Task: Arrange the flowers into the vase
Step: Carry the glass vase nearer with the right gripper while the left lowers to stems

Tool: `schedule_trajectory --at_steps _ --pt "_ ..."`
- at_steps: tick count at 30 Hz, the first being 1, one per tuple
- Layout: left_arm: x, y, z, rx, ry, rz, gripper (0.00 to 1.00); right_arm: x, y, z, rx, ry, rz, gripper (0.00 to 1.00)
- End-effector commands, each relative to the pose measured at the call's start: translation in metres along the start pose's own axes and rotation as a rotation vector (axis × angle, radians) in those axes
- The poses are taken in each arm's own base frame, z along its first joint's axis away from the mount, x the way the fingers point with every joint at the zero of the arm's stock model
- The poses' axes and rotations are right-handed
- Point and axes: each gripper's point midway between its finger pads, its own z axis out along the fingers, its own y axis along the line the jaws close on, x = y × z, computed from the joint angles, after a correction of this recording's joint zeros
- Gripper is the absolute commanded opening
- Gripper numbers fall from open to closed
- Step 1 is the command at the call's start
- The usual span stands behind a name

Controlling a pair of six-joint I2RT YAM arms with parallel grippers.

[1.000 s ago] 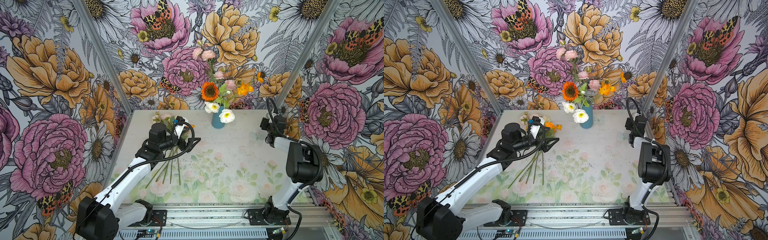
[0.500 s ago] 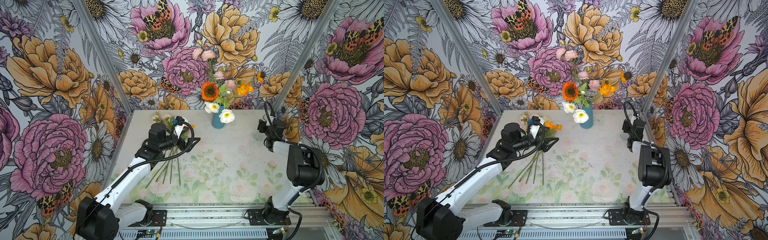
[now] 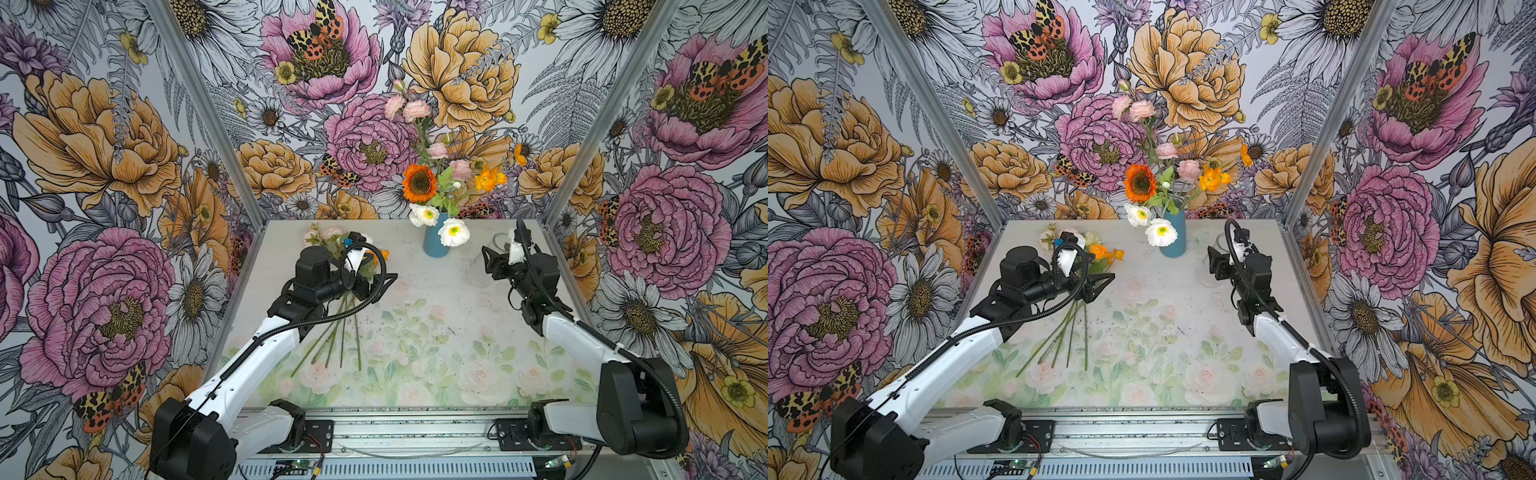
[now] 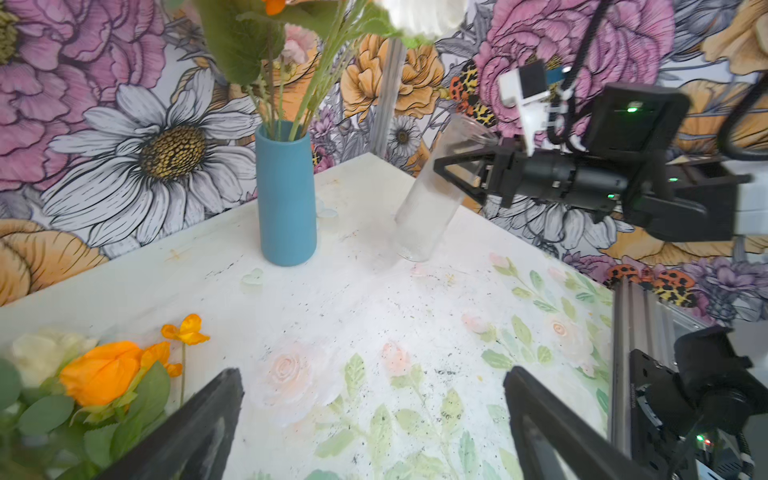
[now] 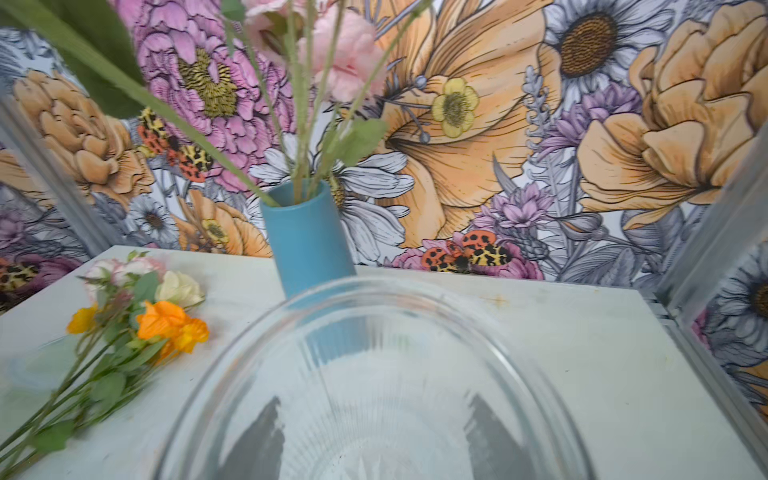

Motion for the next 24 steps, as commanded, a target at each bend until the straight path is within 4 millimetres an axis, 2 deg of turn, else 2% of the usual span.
schedule_trajectory --at_steps 1,7,11,13,17,22,24 --pt "-0.002 0.001 -0.014 -0.156 0.042 -0.028 0.99 -0.025 0.047 -0.028 -0.13 -0.073 -0.003 0.5" --pt "0.038 -0.015 -0.038 -0.213 0.107 -0.297 0.99 -0.003 0.098 -0.068 -0.28 -0.007 -0.051 0.51" --pt "0.067 -0.007 -0.06 -0.302 0.184 -0.385 0.99 0.014 0.134 -0.088 -0.421 0.024 -0.069 0.51" --pt "0.08 -0.001 -0.067 -0.352 0.221 -0.422 0.99 0.025 0.151 -0.093 -0.476 0.056 -0.094 0.51" --pt "0.117 0.014 -0.072 -0.396 0.345 -0.649 0.99 0.039 0.187 -0.103 -0.566 0.055 -0.152 0.51" --pt "0.147 0.035 -0.085 -0.555 0.41 -0.71 0.99 0.05 0.217 -0.099 -0.615 0.081 -0.18 0.51" --pt "0.157 0.041 -0.084 -0.569 0.451 -0.743 0.99 0.054 0.228 -0.094 -0.627 0.092 -0.207 0.51"
